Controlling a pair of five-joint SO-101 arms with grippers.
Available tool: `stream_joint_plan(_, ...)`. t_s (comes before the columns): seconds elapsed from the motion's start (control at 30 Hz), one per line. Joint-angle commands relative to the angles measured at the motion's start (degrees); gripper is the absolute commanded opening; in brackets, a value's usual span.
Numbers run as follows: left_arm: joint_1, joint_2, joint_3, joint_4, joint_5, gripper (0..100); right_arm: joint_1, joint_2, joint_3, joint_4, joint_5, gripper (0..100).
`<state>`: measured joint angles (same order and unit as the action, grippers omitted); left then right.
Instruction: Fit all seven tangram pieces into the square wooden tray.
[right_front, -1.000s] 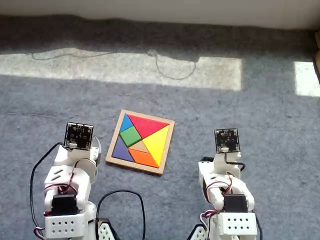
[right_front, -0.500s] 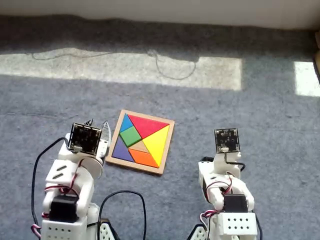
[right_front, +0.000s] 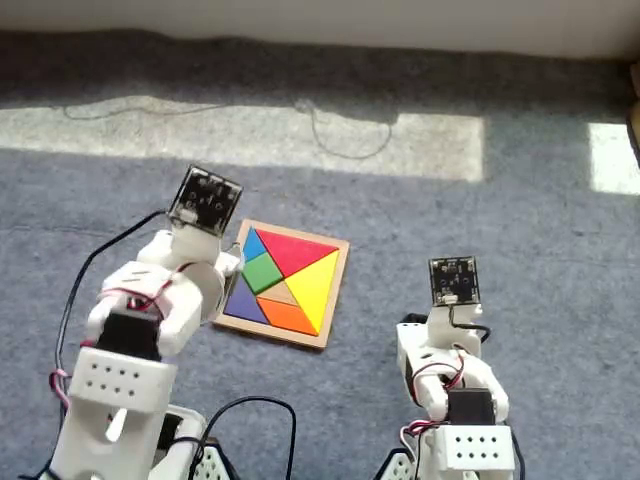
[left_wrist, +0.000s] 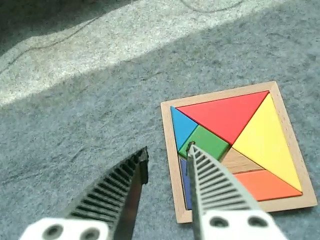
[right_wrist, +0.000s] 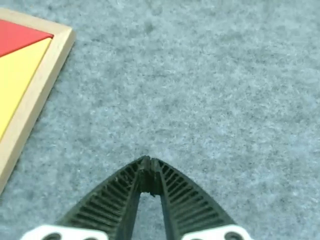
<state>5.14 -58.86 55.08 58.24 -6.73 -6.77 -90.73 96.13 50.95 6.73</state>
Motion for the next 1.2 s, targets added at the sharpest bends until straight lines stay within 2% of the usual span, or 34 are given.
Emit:
stream_joint_plan(0.0, 0.5, 18.4, -9.5, -4.6, 0.6, 15, -0.6, -0.7, 6.7, 0.0, -0.3, 0.9)
stream_joint_plan(0.3, 0.4, 44.0, -22.0, -9.3, 0.4, 15, -0.6, -0.7, 6.7, 0.0, -0.3, 0.9)
stream_joint_plan(0.77, 0.3, 68.5, -35.3, -9.0, 0.2, 15, -0.6, -0.7, 6.7, 0.0, -0.3, 0.9)
stream_joint_plan(0.93, 0.5, 71.7, -37.1, -8.8, 0.2, 15, -0.6, -0.7, 6.7, 0.0, -0.3, 0.9)
stream_joint_plan(1.17, 0.2, 61.6, -40.4, -0.9, 0.3, 15, -0.6, -0.7, 6.7, 0.0, -0.3, 0.9)
